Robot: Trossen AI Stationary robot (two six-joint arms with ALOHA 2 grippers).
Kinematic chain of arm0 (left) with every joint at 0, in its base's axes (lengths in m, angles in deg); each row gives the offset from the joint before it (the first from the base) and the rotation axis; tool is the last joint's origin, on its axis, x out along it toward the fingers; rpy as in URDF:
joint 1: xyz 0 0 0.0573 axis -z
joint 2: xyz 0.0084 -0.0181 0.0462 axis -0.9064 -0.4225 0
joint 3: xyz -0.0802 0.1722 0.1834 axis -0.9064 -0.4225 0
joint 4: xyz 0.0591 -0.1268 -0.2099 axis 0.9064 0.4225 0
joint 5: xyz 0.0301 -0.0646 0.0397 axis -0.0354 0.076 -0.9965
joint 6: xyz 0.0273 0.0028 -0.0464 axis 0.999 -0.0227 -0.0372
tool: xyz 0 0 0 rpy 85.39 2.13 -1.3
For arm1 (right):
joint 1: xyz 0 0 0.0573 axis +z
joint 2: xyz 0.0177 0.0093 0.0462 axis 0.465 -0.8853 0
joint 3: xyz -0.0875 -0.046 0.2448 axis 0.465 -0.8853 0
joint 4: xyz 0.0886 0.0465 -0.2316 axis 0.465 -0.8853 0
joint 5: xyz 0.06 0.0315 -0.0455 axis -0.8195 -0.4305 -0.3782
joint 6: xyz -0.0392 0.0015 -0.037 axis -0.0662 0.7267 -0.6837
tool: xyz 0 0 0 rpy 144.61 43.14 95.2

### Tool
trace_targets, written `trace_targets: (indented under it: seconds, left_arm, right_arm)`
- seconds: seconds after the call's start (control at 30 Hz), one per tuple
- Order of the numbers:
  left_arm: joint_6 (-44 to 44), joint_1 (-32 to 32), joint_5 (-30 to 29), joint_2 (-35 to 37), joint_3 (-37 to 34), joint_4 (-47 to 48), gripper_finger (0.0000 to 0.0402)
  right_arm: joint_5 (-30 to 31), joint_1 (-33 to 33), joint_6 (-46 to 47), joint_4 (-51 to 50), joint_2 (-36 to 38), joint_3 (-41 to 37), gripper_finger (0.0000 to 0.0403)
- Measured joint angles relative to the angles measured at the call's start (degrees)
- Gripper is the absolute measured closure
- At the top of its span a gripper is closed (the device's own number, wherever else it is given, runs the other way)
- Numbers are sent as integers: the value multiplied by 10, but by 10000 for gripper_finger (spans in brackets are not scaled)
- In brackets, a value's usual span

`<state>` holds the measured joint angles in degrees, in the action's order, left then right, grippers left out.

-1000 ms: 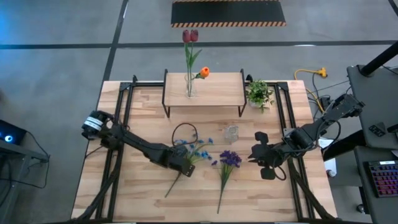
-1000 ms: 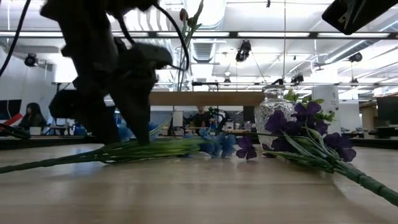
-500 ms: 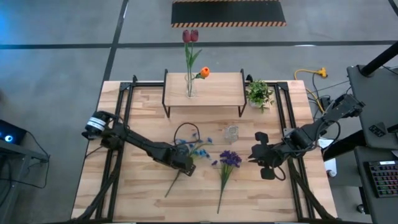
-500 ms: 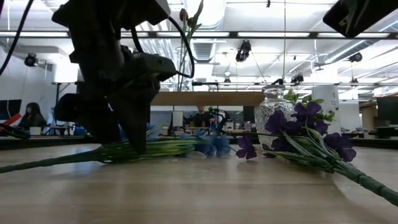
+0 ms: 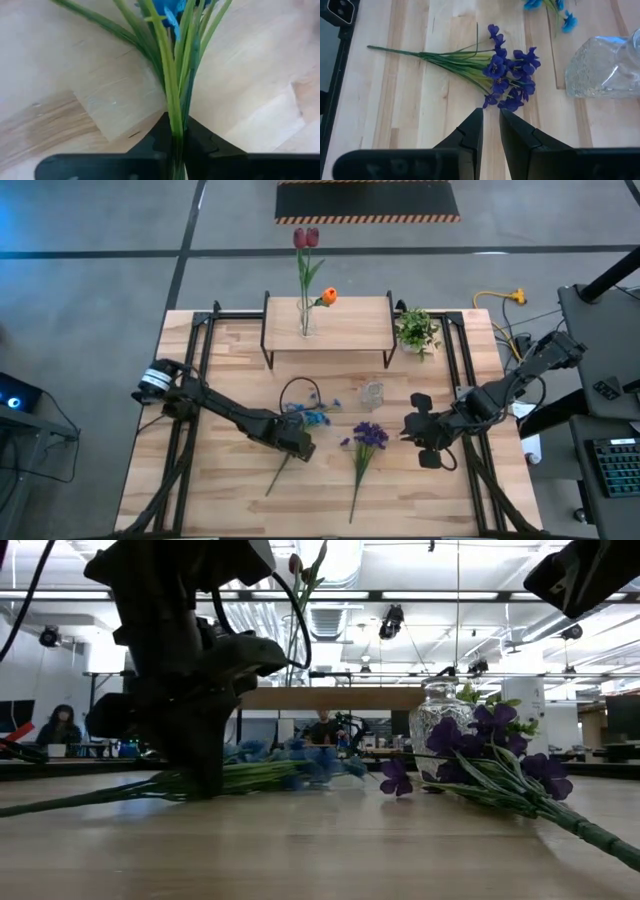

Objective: Pick and place flowers into a vace then onto a shelf
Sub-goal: Put the blue flowers into the transparent vase

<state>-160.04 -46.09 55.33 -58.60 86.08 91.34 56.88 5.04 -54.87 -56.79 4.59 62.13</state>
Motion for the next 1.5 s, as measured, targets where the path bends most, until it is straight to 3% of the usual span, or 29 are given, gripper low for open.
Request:
trace_targets:
  seconds: [0.33,0.63,0.83,1.2,1.33,1.5]
  left_arm:
    - [2,5,-64,52,1,-21,391]
    - [120,21,-191,126,4,-95,391]
    - [273,26,-269,145,4,-221,391]
    - [639,14,-294,112,4,-539,391]
    - [702,-3,-294,95,4,-625,391]
    - [709,-37,-292,70,4,-698,391]
  right_arm:
    - [-2,0,2,-1,0,-4,346]
    - [-6,0,2,-1,0,-4,346]
    - [-6,0,6,-1,0,-4,346]
    - [-11,0,23,-1,0,-4,346]
    - [-11,0,30,-5,0,-4,346]
    - [-14,0,46,-8,0,-12,346]
